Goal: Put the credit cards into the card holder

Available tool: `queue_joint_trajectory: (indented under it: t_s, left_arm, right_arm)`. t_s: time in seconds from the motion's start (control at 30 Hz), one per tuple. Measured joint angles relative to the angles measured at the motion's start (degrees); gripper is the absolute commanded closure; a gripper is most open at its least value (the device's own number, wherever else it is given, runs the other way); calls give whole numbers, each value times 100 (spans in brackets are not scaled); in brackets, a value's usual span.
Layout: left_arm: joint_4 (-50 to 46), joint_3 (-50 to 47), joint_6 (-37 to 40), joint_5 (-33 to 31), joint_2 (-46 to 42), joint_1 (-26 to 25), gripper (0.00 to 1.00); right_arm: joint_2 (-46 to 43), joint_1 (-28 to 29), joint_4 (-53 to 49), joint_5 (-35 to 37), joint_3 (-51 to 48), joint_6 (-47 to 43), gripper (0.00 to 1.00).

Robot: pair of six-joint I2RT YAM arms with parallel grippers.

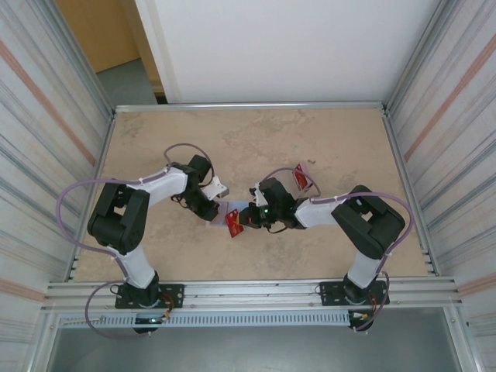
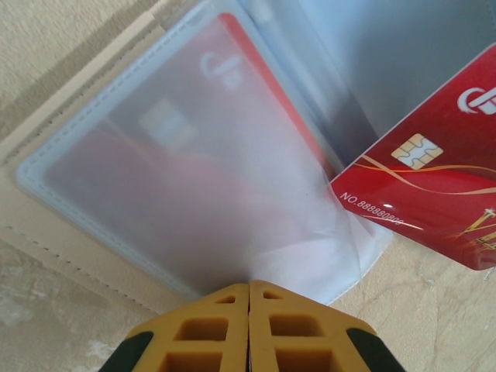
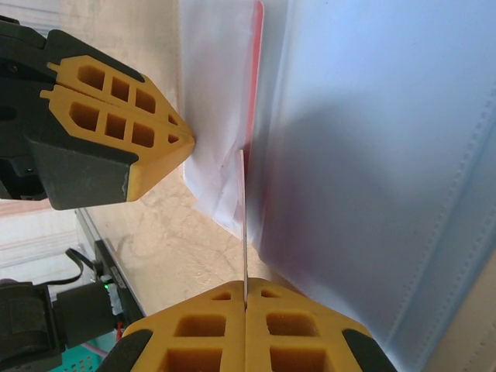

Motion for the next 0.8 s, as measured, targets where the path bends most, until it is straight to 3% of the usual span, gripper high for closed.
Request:
queue_joint_trajectory:
  t_s: [0.8]
  left_arm:
    - [0, 0, -2, 9, 0, 0, 92]
  right_arm:
    - [393, -122, 800, 358, 31, 520, 100]
